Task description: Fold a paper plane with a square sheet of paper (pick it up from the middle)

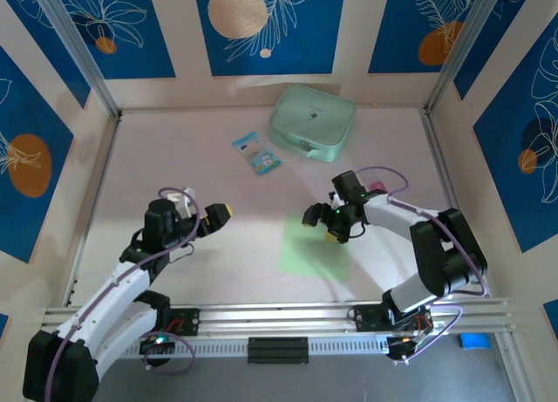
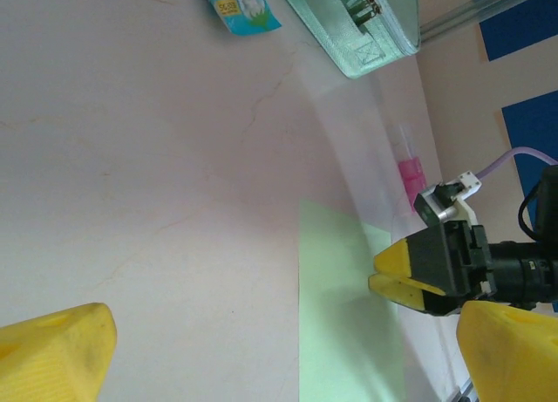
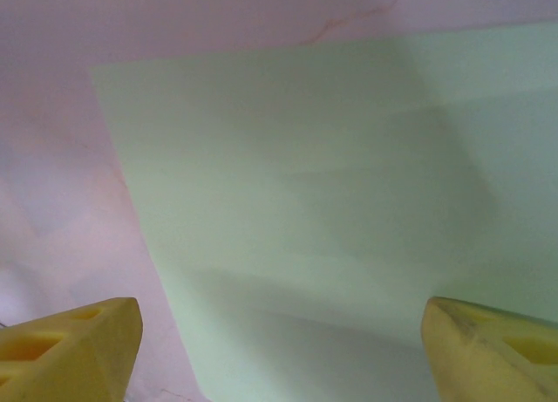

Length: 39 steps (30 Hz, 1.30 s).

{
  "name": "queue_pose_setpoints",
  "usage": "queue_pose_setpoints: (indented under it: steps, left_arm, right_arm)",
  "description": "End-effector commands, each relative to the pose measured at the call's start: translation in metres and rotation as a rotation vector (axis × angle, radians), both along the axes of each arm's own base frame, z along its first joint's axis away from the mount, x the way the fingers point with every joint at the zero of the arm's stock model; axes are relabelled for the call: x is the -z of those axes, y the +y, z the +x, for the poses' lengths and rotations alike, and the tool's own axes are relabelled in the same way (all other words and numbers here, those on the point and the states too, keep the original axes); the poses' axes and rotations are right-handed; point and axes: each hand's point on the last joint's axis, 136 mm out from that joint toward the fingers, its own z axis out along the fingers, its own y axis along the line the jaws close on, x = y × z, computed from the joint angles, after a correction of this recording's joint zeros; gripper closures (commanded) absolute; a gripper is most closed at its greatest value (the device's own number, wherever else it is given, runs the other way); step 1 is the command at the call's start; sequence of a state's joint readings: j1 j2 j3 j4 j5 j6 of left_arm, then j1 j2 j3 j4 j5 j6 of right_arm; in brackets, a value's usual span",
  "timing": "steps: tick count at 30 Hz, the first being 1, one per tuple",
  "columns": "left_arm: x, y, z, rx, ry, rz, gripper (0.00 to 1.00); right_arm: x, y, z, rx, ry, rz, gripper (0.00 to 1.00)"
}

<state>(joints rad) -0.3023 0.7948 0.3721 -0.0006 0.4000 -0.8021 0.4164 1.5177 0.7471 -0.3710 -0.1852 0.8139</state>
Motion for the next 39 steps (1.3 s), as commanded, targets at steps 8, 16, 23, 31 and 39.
queue_pose_setpoints:
  steps: [8, 16, 23, 31, 39]
  left_arm:
    - [0.007, 0.035, -0.001, -0.161, 0.083, 0.149, 0.00]
    - [-0.013, 0.017, -0.011, -0.049, -0.043, 0.062, 0.00]
    - [-0.002, 0.013, -0.016, -0.019, 0.013, 0.060, 0.00]
    - [0.015, -0.006, -0.017, 0.092, 0.107, 0.109, 0.16]
    - [0.042, -0.043, -0.026, 0.282, 0.216, 0.422, 0.23]
  right_arm:
    - [0.017, 0.061, -0.004, 0.093, 0.056, 0.063, 0.16]
    - [0.019, 0.121, 0.003, 0.026, 0.064, 0.024, 0.16]
    - [0.006, 0.142, 0.015, -0.060, -0.003, 0.077, 0.15]
    - [-0.070, 0.143, 0.036, -0.130, -0.271, 0.349, 0.12]
    - [-0.069, 0.043, 0.029, -0.008, -0.293, 0.090, 0.11]
